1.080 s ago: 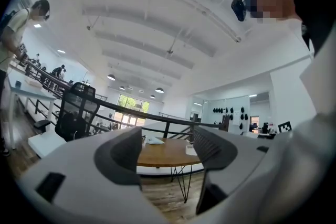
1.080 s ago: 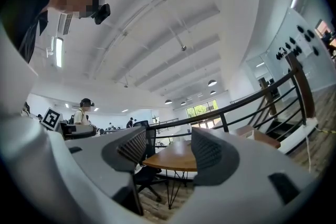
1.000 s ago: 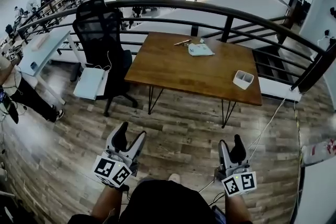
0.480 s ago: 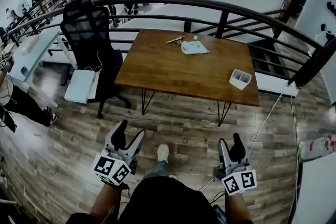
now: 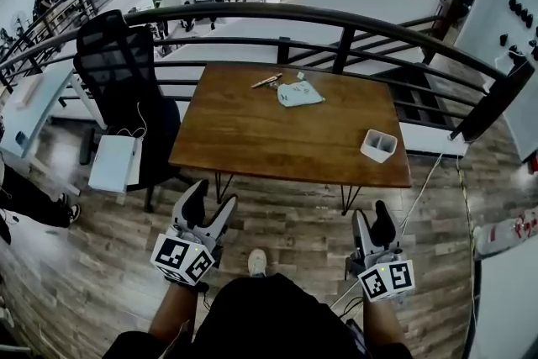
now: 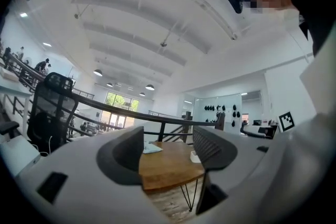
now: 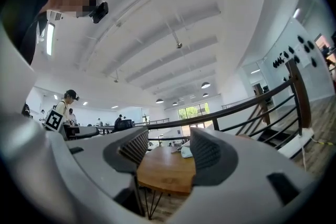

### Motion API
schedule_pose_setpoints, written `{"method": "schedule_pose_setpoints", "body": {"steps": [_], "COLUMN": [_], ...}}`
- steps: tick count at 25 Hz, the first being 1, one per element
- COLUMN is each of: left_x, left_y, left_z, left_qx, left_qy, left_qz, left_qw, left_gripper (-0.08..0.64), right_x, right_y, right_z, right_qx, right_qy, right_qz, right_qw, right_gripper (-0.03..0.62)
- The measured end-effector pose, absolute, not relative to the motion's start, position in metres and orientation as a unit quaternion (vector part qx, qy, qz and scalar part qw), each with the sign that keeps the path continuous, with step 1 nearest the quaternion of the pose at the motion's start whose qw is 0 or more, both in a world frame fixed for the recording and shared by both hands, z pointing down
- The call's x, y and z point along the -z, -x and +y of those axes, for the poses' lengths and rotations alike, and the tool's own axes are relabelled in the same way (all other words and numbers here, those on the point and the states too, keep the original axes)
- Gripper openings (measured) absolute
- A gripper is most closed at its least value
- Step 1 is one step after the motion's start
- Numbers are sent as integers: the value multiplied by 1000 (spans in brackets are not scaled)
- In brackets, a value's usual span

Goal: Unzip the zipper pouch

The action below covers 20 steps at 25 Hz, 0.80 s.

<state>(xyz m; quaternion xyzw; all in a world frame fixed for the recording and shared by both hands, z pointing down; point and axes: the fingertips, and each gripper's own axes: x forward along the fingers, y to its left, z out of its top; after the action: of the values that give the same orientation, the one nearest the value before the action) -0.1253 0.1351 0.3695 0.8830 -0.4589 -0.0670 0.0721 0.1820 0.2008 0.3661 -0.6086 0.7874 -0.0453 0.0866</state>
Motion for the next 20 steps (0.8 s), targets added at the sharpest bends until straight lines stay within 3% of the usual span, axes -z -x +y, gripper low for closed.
{"method": "schedule_pose_setpoints", "body": {"steps": [20], "left_x": [-388], "left_y": [140], "left_z": [30], "left_qx": [55], "left_qy": [-889], "left_qz": [-445], "left_qw": [91], "left_gripper": [295], "right_x": [-384], "right_y": [-157], "right_z": [89], "right_qx": [65], "right_qy": [607], "right_qz": [788], "right_qw": [74], "right_gripper": [224]}}
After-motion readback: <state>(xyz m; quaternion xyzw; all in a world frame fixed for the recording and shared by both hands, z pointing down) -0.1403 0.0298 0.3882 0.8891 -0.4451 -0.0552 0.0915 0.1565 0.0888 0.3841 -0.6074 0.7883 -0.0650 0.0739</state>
